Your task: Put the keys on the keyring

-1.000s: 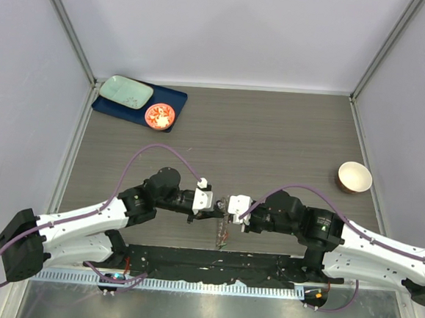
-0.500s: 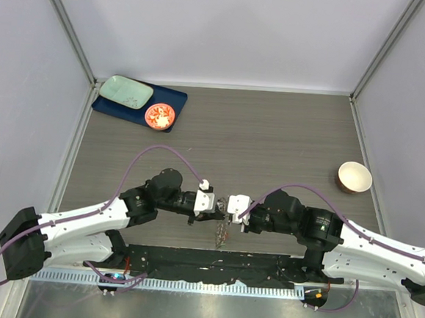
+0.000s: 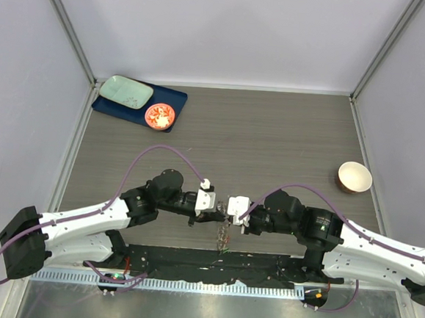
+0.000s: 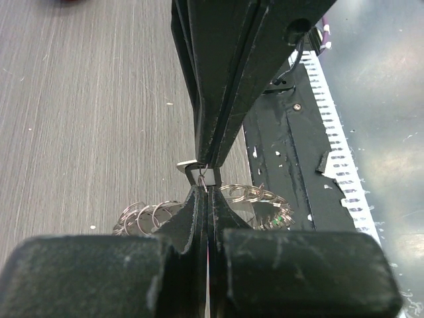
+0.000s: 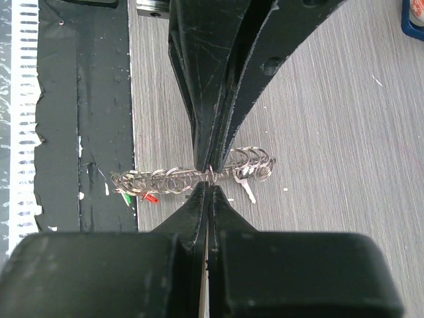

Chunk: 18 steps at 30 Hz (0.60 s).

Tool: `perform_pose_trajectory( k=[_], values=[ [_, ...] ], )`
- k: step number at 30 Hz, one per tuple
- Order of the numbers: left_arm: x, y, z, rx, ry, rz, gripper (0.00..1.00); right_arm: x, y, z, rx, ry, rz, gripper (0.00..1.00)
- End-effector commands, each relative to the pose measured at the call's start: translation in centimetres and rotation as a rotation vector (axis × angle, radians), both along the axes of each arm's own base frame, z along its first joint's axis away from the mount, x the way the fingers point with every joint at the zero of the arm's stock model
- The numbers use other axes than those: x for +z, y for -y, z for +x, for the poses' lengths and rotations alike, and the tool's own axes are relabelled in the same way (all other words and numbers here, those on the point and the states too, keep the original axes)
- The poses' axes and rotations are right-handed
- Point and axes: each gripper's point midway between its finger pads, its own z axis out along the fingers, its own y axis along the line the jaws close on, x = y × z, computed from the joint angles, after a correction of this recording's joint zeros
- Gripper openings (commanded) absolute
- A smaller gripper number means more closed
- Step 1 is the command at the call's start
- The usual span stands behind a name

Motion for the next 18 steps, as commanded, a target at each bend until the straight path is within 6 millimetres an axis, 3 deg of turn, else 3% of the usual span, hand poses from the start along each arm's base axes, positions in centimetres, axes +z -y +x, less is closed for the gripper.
perform_pose_trajectory(
  k=[1, 18],
  values=[
    [5.8, 1.7, -0.2, -0.041, 0.068, -0.186, 0.00, 2.8, -1.8, -0.3, 0.044, 0.021, 0.104, 0.01],
    [7.6, 1.6, -0.7, -0.047, 0.016, -0.271, 0.00, 2.5, -1.9, -0.1, 0.036, 0.023, 0.094, 0.01]
  ],
)
